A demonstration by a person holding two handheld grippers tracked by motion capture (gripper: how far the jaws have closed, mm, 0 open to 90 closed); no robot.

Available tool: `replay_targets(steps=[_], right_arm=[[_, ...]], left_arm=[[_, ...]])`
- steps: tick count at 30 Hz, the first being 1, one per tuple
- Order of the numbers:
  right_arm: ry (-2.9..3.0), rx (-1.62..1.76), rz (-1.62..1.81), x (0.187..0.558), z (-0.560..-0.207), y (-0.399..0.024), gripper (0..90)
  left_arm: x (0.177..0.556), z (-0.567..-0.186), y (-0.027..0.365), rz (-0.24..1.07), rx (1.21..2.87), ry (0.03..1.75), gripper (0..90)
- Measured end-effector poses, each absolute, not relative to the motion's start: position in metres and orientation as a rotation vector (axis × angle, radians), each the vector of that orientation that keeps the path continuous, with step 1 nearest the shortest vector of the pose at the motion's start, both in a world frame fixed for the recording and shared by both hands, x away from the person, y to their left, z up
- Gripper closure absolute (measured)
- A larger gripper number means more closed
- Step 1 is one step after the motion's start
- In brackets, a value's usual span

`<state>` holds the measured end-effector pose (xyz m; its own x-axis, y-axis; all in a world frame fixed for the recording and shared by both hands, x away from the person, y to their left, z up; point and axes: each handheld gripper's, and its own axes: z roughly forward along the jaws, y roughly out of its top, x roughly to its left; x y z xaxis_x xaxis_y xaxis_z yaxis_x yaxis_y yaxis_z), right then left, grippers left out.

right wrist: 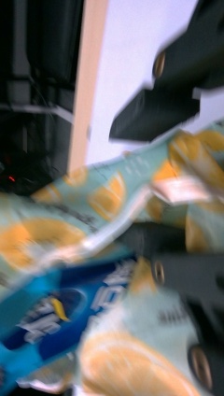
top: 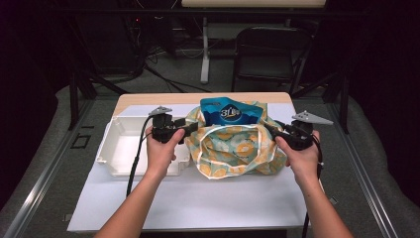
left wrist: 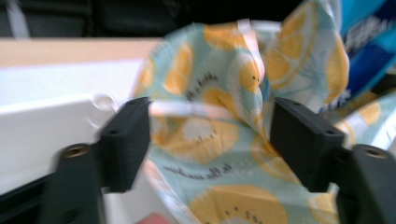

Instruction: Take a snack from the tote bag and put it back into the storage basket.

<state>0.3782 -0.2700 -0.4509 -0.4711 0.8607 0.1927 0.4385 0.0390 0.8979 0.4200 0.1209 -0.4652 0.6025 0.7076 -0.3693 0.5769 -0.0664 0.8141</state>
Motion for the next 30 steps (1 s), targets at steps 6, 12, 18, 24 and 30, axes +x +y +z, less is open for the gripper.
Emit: replay_targets(steps=[6,12,18,24,30], right_arm=[[1.958,1.286,1.37,0.376,-0.457,-0.263,89.0],[1.949,1.334,1.32,0.376,-0.478,-0.265,90.0],[1.978,1.348,1.234,0.37,-0.497,-0.268,90.0],[1.905,1.303,1.316,0.354,-0.488,-0.275,68.2],[1.826,1.229,1.438,0.323,-0.464,-0.285,49.6]], left_arm=[[0.419,-0.475,0.108,0.097,1.857,1.041,79.1],[0.415,-0.49,0.1,0.107,1.935,1.067,83.4],[0.407,-0.496,0.102,0.101,1.932,1.07,75.9],[0.39,-0.479,0.112,0.145,1.826,1.025,48.1],[0.371,-0.46,0.118,0.176,1.778,0.951,40.9]])
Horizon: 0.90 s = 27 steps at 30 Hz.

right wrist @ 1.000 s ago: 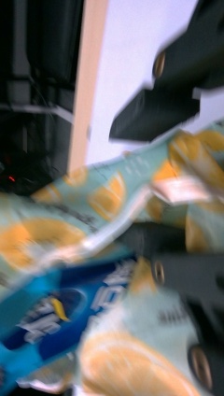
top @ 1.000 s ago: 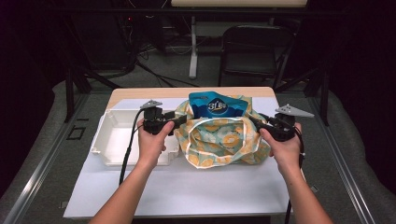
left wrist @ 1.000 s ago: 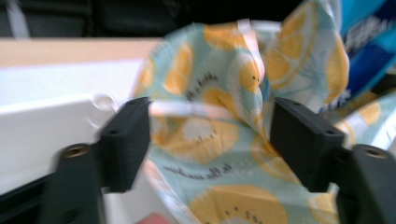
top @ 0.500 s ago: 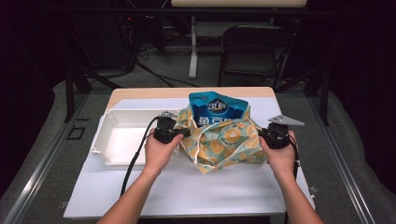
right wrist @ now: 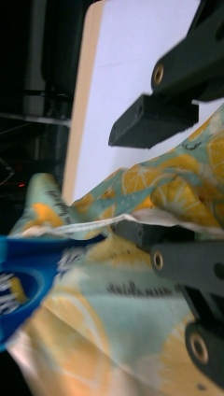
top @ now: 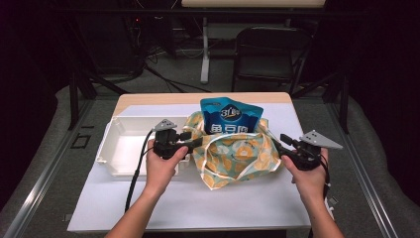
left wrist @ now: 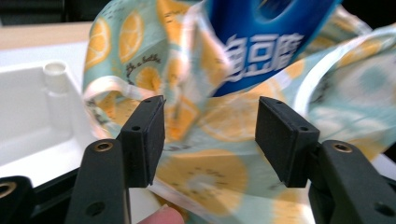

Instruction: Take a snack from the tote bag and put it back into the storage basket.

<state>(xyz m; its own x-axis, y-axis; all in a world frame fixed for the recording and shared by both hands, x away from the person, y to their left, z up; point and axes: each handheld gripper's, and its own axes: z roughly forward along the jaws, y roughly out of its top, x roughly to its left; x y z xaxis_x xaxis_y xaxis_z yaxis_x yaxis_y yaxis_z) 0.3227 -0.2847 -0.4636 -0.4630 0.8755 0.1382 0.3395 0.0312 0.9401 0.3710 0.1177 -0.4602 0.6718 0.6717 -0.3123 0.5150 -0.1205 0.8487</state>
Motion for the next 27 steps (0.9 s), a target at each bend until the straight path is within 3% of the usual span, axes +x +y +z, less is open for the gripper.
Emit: replay_targets(steps=[7,11,12,14,15,18,19,23,27], right_arm=[[1.813,1.243,1.538,0.297,-0.451,-0.283,29.1],[1.838,1.247,1.564,0.29,-0.457,-0.279,29.3],[1.845,1.246,1.579,0.289,-0.46,-0.279,33.6],[1.878,1.209,1.603,0.287,-0.466,-0.277,52.4],[1.878,1.209,1.603,0.287,-0.466,-0.277,52.4],[1.947,1.157,1.583,0.289,-0.472,-0.269,71.2],[1.961,1.136,1.527,0.291,-0.476,-0.263,81.6],[1.952,1.157,1.463,0.297,-0.484,-0.257,88.4],[1.942,1.184,1.403,0.302,-0.494,-0.255,89.9]], left_arm=[[0.351,-0.466,0.105,0.154,1.795,0.907,34.5],[0.351,-0.475,0.1,0.152,1.832,0.931,39.0],[0.352,-0.48,0.097,0.142,1.853,0.931,42.5],[0.351,-0.483,0.093,0.163,1.88,0.928,47.2],[0.351,-0.483,0.093,0.163,1.88,0.928,50.7],[0.352,-0.487,0.088,0.183,1.924,0.937,59.0],[0.352,-0.49,0.085,0.175,1.957,0.928,70.4],[0.352,-0.497,0.082,0.164,2.007,0.913,90.0],[0.35,-0.509,0.081,0.151,2.032,0.926,90.0]])
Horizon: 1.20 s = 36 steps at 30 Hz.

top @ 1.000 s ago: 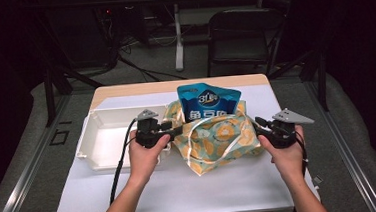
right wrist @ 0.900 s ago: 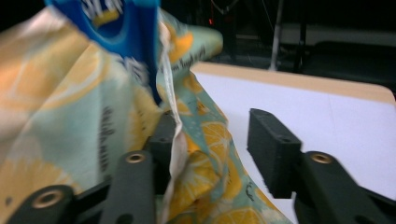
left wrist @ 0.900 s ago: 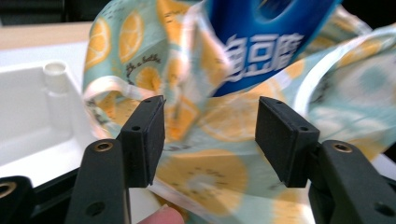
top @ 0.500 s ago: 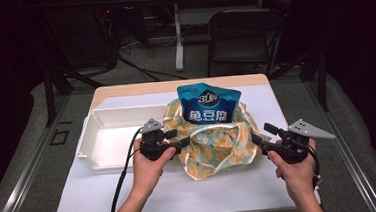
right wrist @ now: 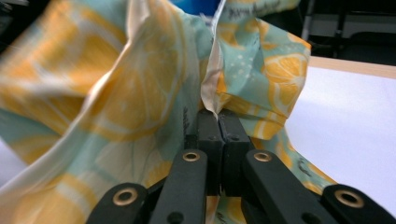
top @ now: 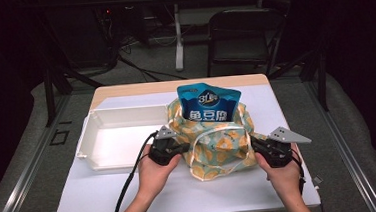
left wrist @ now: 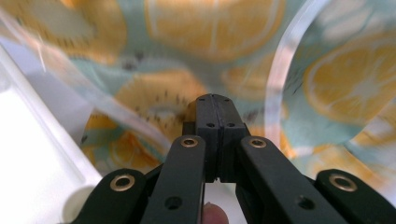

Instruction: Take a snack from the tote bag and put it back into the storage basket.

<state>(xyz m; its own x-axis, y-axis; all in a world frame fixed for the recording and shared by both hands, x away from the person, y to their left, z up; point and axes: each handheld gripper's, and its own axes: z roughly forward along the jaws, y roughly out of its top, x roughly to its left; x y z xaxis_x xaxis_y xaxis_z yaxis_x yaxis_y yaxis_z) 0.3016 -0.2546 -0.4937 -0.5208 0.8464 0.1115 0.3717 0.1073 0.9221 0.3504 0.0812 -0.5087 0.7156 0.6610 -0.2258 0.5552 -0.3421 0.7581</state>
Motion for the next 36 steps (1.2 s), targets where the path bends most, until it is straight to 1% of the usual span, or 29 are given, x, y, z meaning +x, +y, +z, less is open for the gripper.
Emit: replay_targets(steps=[2,3,4,5,7,9,11,13,15,16,19,23,25,27,29,30,31,32,35,36], right_arm=[[1.93,1.211,1.419,0.303,-0.497,-0.256,89.9],[1.933,1.203,1.417,0.303,-0.496,-0.256,89.9],[1.928,1.202,1.412,0.302,-0.495,-0.256,89.8],[1.925,1.2,1.42,0.302,-0.495,-0.255,89.7],[1.927,1.199,1.423,0.303,-0.495,-0.254,89.3],[1.909,1.21,1.431,0.305,-0.495,-0.253,88.6],[1.9,1.214,1.446,0.305,-0.494,-0.253,86.0],[1.888,1.222,1.454,0.305,-0.493,-0.256,78.9],[1.877,1.227,1.482,0.303,-0.49,-0.26,68.3],[1.872,1.228,1.5,0.301,-0.488,-0.263,63.3],[1.861,1.208,1.521,0.292,-0.483,-0.269,53.5],[1.812,1.201,1.541,0.278,-0.48,-0.279,48.9],[1.791,1.187,1.541,0.271,-0.481,-0.283,48.3],[1.785,1.179,1.541,0.263,-0.482,-0.287,49.1],[1.77,1.186,1.54,0.256,-0.485,-0.289,54.0],[1.77,1.186,1.54,0.256,-0.485,-0.289,54.0],[1.769,1.186,1.519,0.249,-0.491,-0.288,61.3],[1.774,1.196,1.518,0.246,-0.495,-0.287,66.8],[1.848,1.189,1.507,0.243,-0.506,-0.278,75.2],[1.876,1.185,1.508,0.245,-0.508,-0.273,76.3]], left_arm=[[0.349,-0.511,0.084,0.135,2.01,0.936,89.5],[0.346,-0.507,0.088,0.107,1.941,0.918,84.3],[0.346,-0.507,0.088,0.107,1.941,0.918,78.7],[0.342,-0.5,0.09,0.106,1.906,0.863,73.7],[0.339,-0.495,0.088,0.155,1.899,0.857,63.1],[0.339,-0.494,0.088,0.167,1.898,0.855,51.3],[0.341,-0.494,0.087,0.144,1.862,0.866,46.4],[0.344,-0.495,0.082,0.136,1.871,0.866,44.6],[0.346,-0.495,0.078,0.148,1.888,0.866,45.2],[0.349,-0.494,0.073,0.176,1.905,0.881,47.6],[0.355,-0.493,0.069,0.182,1.903,0.915,60.4],[0.36,-0.493,0.063,0.153,1.919,0.926,79.9],[0.362,-0.495,0.06,0.154,1.935,0.922,85.4],[0.363,-0.496,0.06,0.152,1.933,0.925,87.7],[0.364,-0.496,0.06,0.147,1.929,0.93,88.8],[0.364,-0.496,0.06,0.14,1.926,0.936,88.8],[0.365,-0.496,0.06,0.138,1.921,0.94,89.2],[0.366,-0.495,0.06,0.134,1.914,0.948,89.4],[0.366,-0.493,0.062,0.124,1.903,0.949,89.7],[0.366,-0.493,0.063,0.125,1.899,0.946,89.7]])
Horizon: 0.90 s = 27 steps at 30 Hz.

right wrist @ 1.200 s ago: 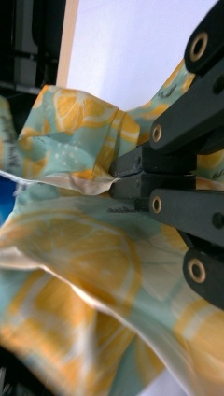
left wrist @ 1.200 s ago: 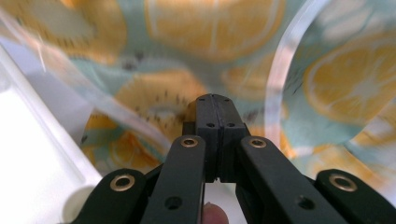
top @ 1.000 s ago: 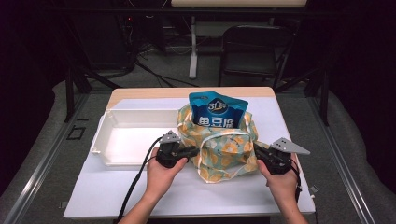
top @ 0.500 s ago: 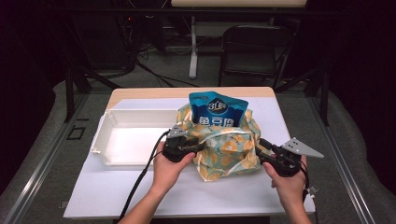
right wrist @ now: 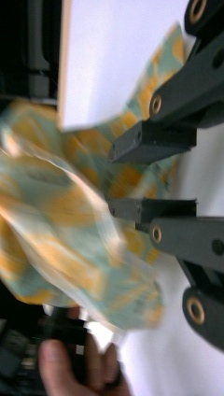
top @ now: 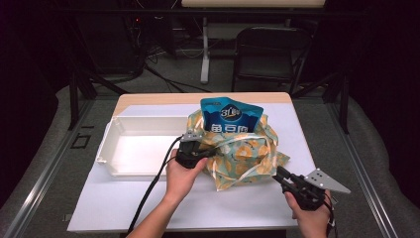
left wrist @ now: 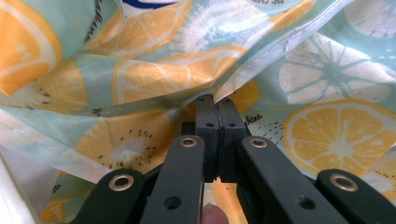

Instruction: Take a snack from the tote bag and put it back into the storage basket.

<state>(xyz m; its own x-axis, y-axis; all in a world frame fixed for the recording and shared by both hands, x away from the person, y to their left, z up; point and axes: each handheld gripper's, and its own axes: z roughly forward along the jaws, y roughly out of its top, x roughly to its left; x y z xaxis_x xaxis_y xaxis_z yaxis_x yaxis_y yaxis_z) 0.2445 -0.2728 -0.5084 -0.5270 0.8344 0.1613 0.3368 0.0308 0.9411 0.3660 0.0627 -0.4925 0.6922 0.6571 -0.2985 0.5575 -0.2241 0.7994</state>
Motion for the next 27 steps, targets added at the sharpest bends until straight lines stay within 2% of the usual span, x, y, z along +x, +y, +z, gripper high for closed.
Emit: replay_targets(steps=[8,14,15,16,18,19,24,27], right_arm=[[1.954,1.103,1.474,0.275,-0.51,-0.23,77.2],[1.901,1.131,1.471,0.291,-0.507,-0.224,78.6],[1.895,1.137,1.479,0.293,-0.507,-0.224,78.6],[1.895,1.137,1.479,0.293,-0.507,-0.224,78.6],[1.894,1.141,1.477,0.295,-0.507,-0.225,78.2],[1.896,1.139,1.475,0.294,-0.507,-0.225,78.0],[1.891,1.136,1.486,0.293,-0.507,-0.227,77.8],[1.894,1.139,1.487,0.293,-0.507,-0.228,77.8]], left_arm=[[0.358,-0.479,0.072,0.104,1.855,0.891,89.7],[0.345,-0.462,0.089,0.116,1.803,0.827,89.1],[0.345,-0.462,0.089,0.116,1.803,0.827,85.3],[0.343,-0.46,0.091,0.127,1.806,0.817,78.0],[0.338,-0.454,0.094,0.229,1.786,0.831,60.9],[0.336,-0.452,0.094,0.241,1.768,0.834,55.7],[0.335,-0.443,0.088,0.298,1.756,0.836,42.9],[0.34,-0.441,0.07,0.363,1.786,0.864,33.4]])
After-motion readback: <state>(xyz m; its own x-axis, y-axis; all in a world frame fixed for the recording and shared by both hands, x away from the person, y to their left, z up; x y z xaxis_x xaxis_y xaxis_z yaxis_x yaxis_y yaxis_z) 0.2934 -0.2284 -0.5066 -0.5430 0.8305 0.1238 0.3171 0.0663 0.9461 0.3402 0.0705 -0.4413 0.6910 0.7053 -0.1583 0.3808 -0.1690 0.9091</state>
